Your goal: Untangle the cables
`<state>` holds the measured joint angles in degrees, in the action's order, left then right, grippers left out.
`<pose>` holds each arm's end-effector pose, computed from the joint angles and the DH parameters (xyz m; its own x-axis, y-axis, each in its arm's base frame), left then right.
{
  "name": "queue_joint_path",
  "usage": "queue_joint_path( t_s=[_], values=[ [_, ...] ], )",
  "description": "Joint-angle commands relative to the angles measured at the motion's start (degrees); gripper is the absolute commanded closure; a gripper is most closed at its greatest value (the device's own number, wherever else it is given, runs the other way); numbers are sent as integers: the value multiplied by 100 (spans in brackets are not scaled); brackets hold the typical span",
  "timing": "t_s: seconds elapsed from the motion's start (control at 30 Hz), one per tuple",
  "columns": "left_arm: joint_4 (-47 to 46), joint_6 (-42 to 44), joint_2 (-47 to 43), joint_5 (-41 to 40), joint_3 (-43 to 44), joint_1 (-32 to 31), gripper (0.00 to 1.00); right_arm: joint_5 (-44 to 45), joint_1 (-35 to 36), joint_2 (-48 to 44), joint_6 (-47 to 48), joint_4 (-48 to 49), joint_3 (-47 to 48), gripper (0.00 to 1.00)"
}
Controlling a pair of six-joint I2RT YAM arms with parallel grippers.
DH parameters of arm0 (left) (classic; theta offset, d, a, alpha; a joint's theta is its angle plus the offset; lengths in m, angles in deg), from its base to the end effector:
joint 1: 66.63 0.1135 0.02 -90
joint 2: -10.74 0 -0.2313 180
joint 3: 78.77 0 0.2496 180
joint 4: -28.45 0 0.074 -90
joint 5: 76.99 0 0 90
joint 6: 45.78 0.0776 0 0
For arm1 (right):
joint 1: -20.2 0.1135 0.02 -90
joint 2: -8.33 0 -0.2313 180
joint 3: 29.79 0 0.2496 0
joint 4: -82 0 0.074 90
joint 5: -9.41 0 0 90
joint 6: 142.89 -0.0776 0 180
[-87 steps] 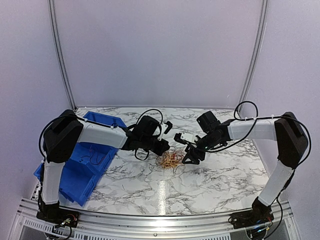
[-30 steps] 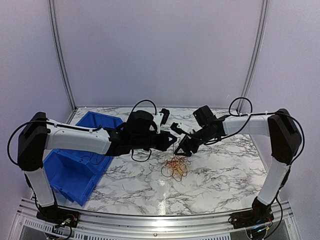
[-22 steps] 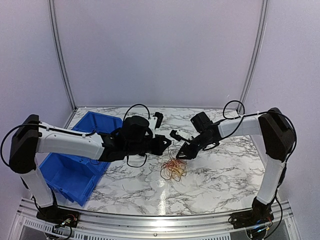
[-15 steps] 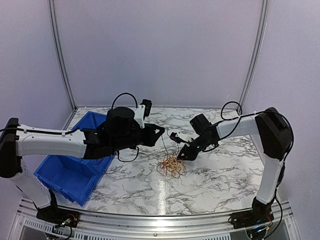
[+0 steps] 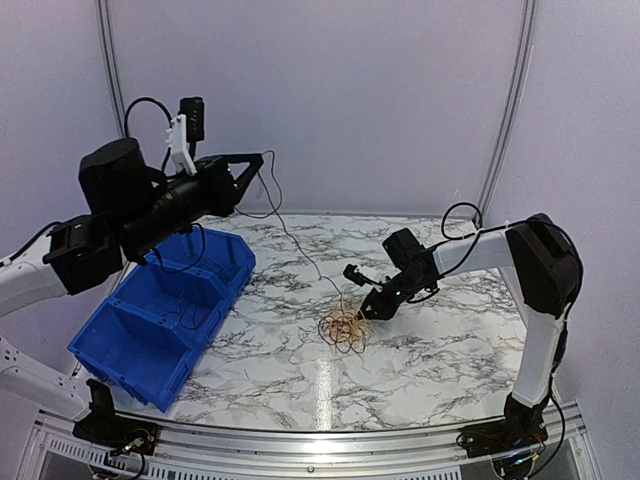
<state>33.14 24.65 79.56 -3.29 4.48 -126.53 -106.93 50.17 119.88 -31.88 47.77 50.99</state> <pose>0.1816 -0.2698 0.4165 -0.1517 -0.3793 -0.9127 0.6801 0.6300 -0.3749 0.3121 0.2197 0.0708 -0.5142 -0.6674 -0.5387 -0.8511 0.4750 0.2239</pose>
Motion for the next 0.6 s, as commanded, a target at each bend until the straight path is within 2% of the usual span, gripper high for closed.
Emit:
queue_joint_path(
  t_s=[0.0, 0.27, 0.43, 0.57],
  values=[
    [453, 338, -487, -456, -96, -39, 100, 433, -79, 230, 39, -210, 76, 83],
    [168, -76, -454, -493, -983, -39, 100, 433, -106, -51, 229, -227, 57, 77],
    [-206, -438, -194, -321, -1503, -44, 100, 362, -113, -530, 494, -315, 25, 66],
    [-370, -575, 70, -328, -1812, -40, 100, 217, -108, -1388, 782, -333, -132, 54]
  ],
)
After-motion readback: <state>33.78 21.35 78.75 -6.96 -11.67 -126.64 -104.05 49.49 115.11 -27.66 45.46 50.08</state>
